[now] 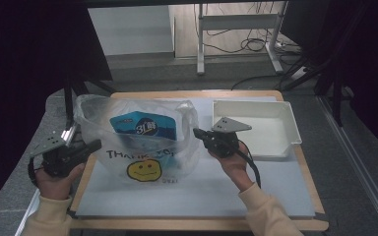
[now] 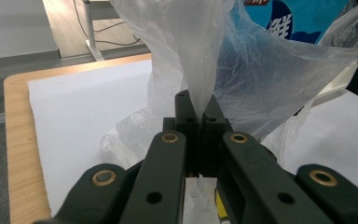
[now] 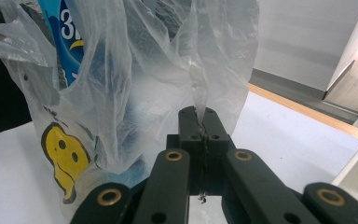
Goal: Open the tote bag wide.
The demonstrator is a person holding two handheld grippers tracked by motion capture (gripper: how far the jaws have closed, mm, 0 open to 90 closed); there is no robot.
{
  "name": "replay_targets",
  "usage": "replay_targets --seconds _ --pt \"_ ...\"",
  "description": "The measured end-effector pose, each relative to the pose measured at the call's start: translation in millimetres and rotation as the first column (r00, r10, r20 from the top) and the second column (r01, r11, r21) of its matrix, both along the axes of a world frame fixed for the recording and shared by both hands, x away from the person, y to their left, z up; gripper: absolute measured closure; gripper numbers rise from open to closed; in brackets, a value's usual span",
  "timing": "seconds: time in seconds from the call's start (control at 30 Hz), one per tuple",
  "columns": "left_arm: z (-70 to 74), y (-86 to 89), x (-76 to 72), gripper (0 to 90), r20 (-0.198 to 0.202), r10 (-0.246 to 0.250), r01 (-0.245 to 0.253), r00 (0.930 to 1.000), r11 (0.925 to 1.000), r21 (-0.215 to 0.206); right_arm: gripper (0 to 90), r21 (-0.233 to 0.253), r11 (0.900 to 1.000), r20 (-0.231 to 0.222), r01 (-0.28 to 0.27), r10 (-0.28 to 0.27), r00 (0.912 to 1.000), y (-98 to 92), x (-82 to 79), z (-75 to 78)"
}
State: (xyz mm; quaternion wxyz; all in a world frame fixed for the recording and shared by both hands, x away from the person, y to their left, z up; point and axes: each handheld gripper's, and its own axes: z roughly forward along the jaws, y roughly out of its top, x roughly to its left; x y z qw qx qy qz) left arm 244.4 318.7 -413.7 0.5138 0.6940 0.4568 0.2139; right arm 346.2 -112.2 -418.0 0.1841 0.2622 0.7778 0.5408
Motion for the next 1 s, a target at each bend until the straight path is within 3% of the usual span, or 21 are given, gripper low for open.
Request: replay_targets --seconds 1.0 --pt "-20.2 -1.6 -0.4 90.0 -0.048 -0.011 0.011 0.9988 0.9999 0.004 88.8 -0.050 0.999 -0.054 0.000 -0.002 0.9985 2.8 0.1 -29.2"
